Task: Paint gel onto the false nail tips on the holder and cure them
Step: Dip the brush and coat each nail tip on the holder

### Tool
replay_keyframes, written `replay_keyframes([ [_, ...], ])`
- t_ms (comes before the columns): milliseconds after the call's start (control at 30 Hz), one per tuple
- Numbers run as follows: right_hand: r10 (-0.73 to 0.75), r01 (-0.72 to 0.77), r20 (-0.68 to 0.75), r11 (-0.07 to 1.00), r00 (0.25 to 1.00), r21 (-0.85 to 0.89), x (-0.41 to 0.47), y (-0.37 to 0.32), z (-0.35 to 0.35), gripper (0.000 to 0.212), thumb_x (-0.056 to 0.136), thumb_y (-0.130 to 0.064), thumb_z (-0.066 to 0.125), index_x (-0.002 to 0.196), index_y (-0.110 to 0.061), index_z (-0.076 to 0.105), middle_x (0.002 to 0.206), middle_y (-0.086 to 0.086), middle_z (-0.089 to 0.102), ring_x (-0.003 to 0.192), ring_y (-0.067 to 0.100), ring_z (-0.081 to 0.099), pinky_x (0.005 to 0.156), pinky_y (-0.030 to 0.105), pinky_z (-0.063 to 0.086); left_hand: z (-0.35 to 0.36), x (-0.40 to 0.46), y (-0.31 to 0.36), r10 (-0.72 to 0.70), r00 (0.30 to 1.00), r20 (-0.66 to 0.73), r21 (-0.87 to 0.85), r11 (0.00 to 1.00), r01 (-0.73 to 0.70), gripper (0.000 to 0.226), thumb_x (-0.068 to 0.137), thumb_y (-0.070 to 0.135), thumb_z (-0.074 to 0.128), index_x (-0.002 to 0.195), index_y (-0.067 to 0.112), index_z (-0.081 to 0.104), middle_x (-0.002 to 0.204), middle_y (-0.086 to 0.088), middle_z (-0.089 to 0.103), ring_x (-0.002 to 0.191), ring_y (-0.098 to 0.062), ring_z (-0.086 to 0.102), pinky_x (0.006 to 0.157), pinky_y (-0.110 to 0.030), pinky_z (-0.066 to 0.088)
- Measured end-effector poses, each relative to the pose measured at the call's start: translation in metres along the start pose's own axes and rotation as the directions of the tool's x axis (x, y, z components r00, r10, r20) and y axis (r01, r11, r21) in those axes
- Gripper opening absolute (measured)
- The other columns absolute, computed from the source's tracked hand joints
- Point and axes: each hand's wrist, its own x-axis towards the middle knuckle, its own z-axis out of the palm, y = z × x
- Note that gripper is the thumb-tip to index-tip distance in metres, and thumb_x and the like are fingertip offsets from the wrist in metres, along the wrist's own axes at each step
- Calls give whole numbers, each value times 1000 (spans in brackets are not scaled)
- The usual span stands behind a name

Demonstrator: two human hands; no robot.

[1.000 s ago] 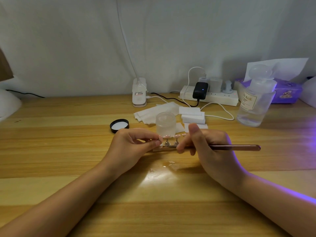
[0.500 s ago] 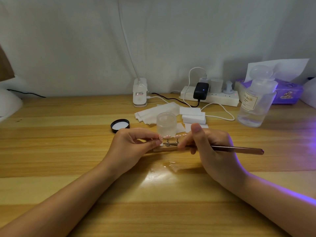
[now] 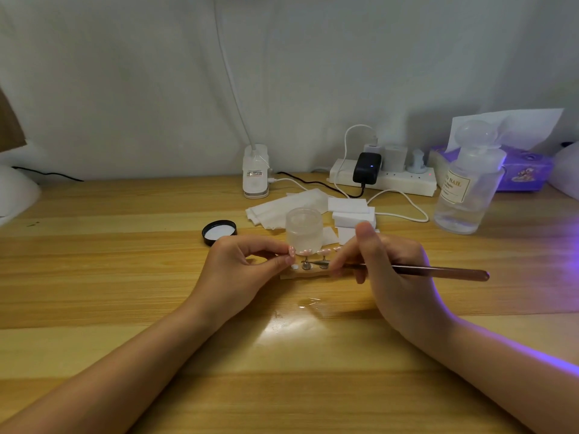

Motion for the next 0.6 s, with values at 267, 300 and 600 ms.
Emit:
replay_keyframes([
  [267,49,-48,-60,999,997,23,2,-2,0,43,91,-30,37,61,-16,64,60,4,65,54,0,55,55,8,38,2,4,-1,-49,998,49,43,998,47,14,71,8,76,70,22,73,78,1,70,81,-10,61,71,-11,45],
  [300,51,-50,-66,998,997,24,2,-2,-1,43,91,-30,36,61,-16,64,60,2,65,54,0,55,55,8,38,2,4,-1,-63,997,52,47,997,61,14,71,9,77,70,22,73,77,2,70,78,-11,61,69,-11,45],
  [600,63,-62,-72,998,995,16,3,-2,-2,44,92,-31,35,63,-17,64,62,3,65,54,1,55,54,8,39,3,5,-2,-117,991,64,34,993,115,18,69,13,78,68,29,70,69,12,68,64,1,57,59,-7,43],
])
